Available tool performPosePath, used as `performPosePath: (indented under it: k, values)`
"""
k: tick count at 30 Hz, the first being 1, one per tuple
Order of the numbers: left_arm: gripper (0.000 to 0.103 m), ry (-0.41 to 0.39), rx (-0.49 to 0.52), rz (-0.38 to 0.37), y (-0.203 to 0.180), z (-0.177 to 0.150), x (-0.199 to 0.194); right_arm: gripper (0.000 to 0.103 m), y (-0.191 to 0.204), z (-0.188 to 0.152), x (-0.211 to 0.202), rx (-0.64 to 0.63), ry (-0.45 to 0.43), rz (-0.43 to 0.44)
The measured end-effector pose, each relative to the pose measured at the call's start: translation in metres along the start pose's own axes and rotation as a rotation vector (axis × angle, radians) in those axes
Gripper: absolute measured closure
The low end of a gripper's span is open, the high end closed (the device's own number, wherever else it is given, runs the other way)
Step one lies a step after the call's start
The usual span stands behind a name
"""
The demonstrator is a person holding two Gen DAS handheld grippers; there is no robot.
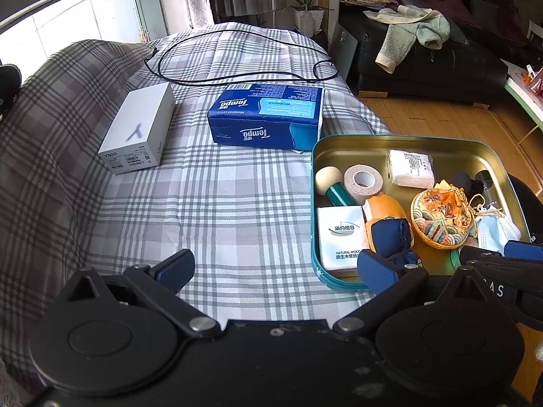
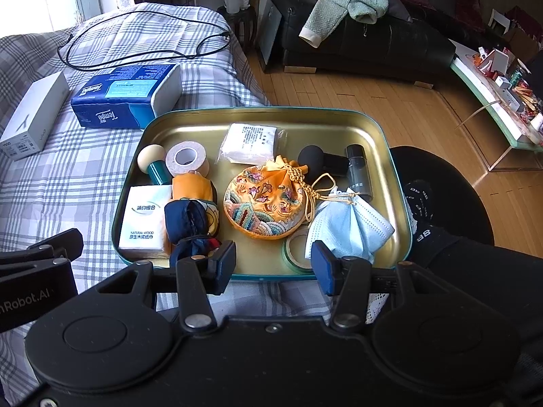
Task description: Organize soft objects
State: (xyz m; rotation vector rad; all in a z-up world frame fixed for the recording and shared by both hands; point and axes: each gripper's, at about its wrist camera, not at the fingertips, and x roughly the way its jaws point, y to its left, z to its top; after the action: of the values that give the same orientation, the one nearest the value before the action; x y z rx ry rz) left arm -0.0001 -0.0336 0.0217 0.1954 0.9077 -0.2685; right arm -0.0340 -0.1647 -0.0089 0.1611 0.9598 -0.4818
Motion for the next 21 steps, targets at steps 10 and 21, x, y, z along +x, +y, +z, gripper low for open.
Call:
performPosePath:
  k: [10, 21]
  values:
    - [0.001, 0.003, -0.004, 0.002, 0.0011, 0.0001, 0.0007, 0.053, -0.0001, 0.0002, 0.0008, 0.006, 0.008, 0.001]
    - [0.001, 0.007, -0.001, -0.001, 0.0007, -0.0003, 0.0017, 0.053, 0.0011, -0.001, 0.0013, 0.007, 0.011, 0.003]
